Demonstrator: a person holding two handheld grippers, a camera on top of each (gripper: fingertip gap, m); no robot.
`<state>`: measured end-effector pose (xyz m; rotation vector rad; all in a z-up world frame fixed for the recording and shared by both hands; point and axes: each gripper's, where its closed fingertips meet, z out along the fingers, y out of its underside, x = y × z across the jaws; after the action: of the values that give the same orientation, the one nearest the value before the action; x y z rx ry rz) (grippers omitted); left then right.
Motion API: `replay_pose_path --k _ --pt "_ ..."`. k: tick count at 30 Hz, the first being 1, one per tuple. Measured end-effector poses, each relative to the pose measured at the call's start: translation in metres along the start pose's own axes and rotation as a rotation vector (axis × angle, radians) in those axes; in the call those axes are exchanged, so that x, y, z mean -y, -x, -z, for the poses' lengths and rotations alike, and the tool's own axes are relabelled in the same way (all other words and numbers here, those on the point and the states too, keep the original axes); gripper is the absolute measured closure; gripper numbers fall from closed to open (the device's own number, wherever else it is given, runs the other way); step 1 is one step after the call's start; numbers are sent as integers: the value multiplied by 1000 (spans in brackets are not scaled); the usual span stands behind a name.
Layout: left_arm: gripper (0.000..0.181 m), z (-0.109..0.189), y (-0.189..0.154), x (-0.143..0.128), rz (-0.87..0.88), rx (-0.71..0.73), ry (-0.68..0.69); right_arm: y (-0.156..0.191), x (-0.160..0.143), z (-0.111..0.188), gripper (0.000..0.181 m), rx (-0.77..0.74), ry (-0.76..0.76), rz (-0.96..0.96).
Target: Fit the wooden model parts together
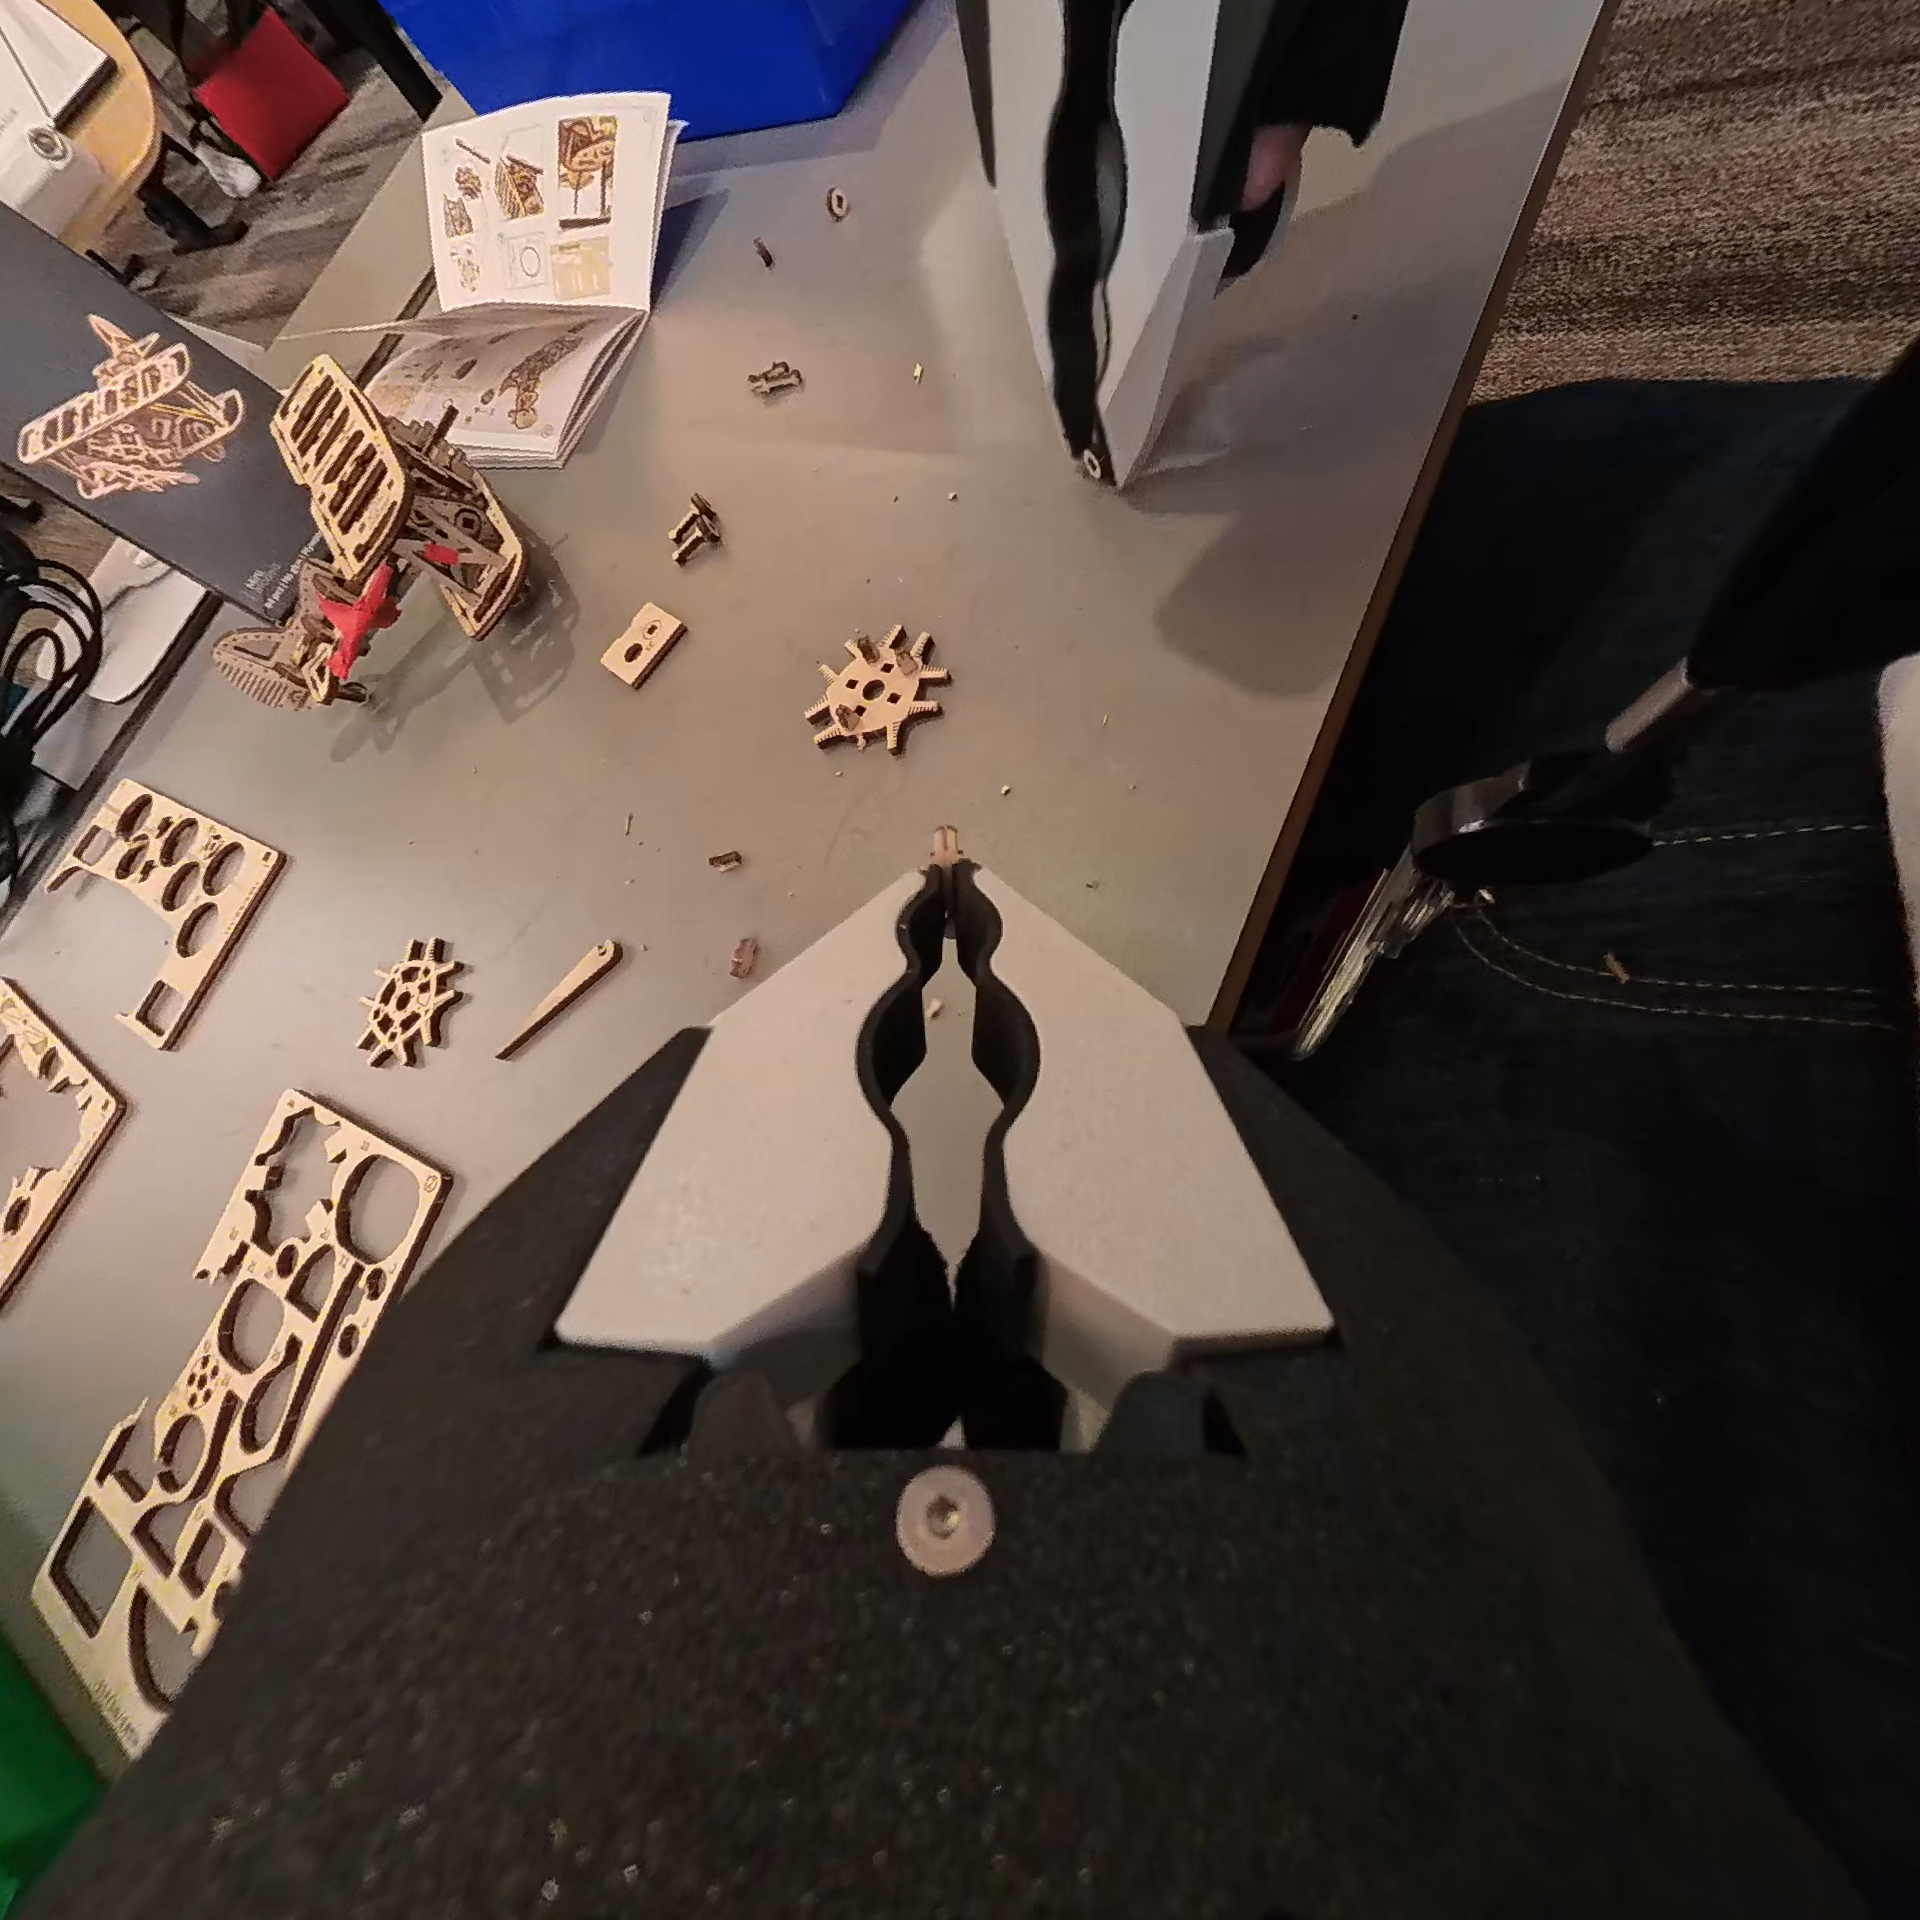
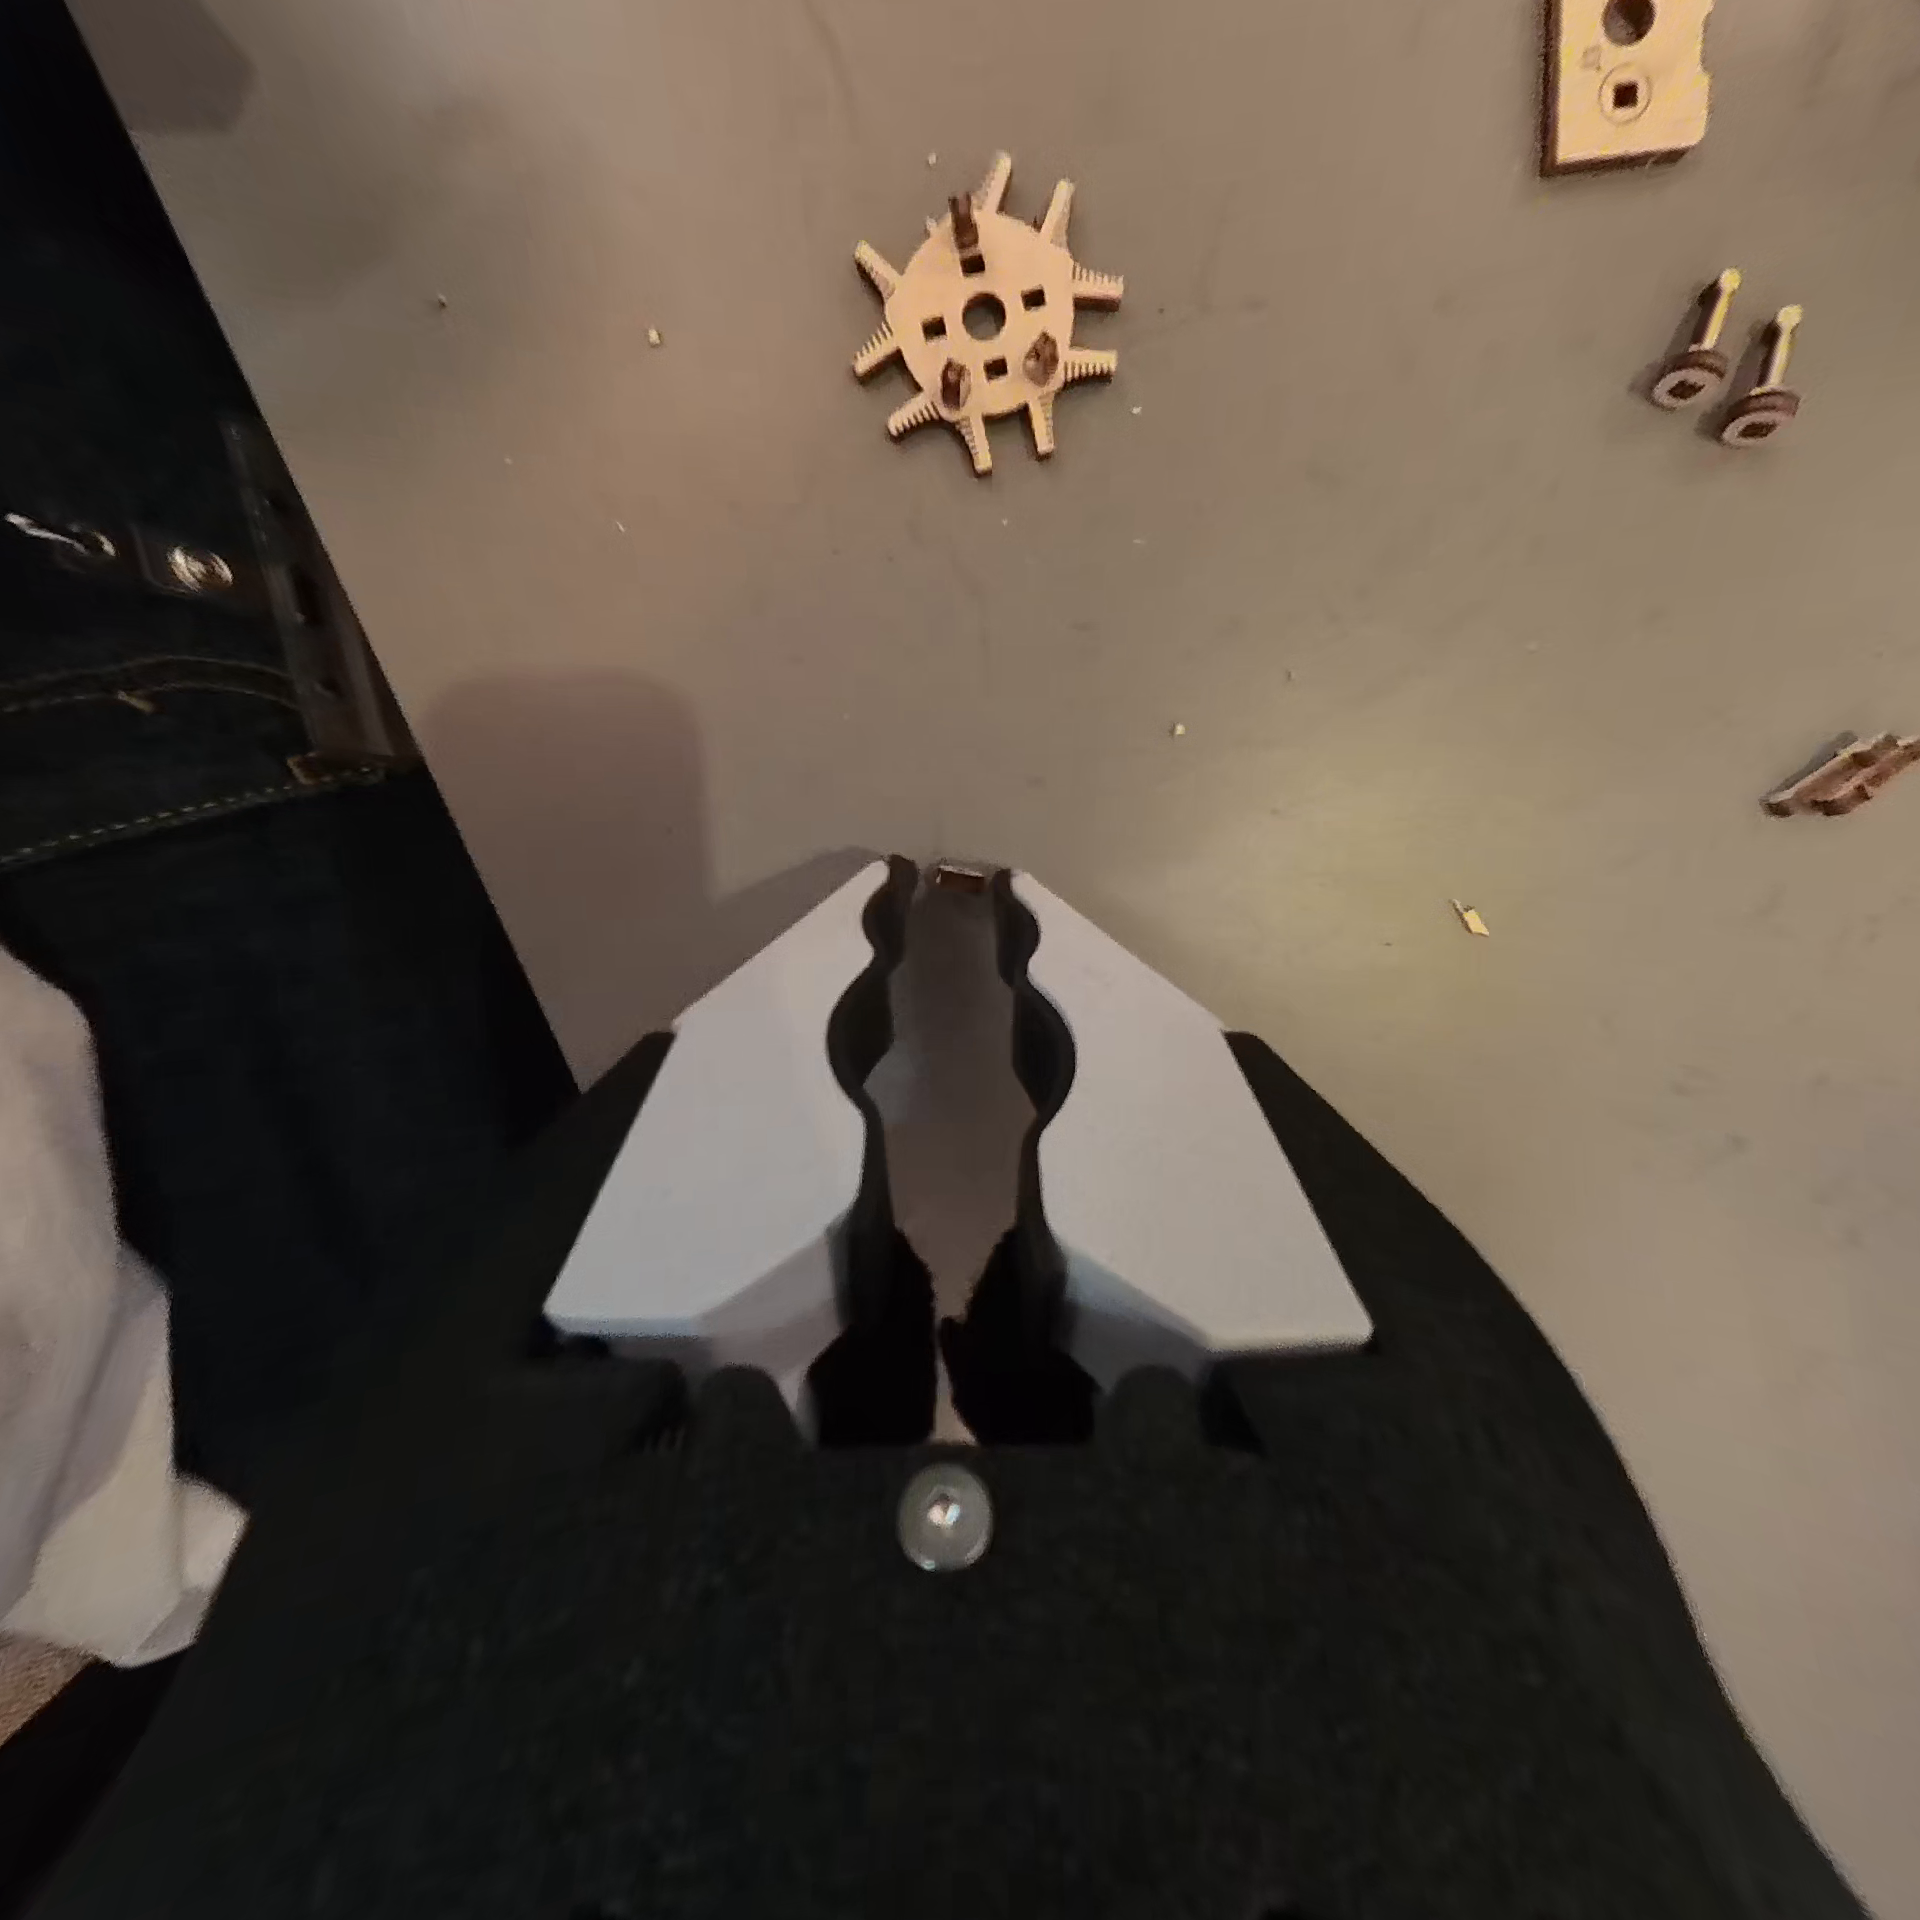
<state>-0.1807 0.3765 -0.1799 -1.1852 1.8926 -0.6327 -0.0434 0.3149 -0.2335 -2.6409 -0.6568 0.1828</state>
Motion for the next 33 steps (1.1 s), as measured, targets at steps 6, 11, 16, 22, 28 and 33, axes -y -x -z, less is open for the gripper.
replay_pose_path --k 6,11,16,22,28,33 --pt "181 -2 -1 -2 -7 -2 15 0 1 0 173 17 4 -3" --pt "181 0 4 -1 22 12 6 0 7 2 174 -4 -28 50" --pt "181 4 14 11 121 14 -68 36 81 35 174 18 -459 208" --pt "181 28 29 58 452 -99 -377 77 166 97 174 270 -1070 92" --pt "181 48 29 87 509 -163 -550 98 185 108 175 472 -1246 -18" --pt "181 57 28 95 487 -161 -589 107 186 114 174 489 -1287 4"
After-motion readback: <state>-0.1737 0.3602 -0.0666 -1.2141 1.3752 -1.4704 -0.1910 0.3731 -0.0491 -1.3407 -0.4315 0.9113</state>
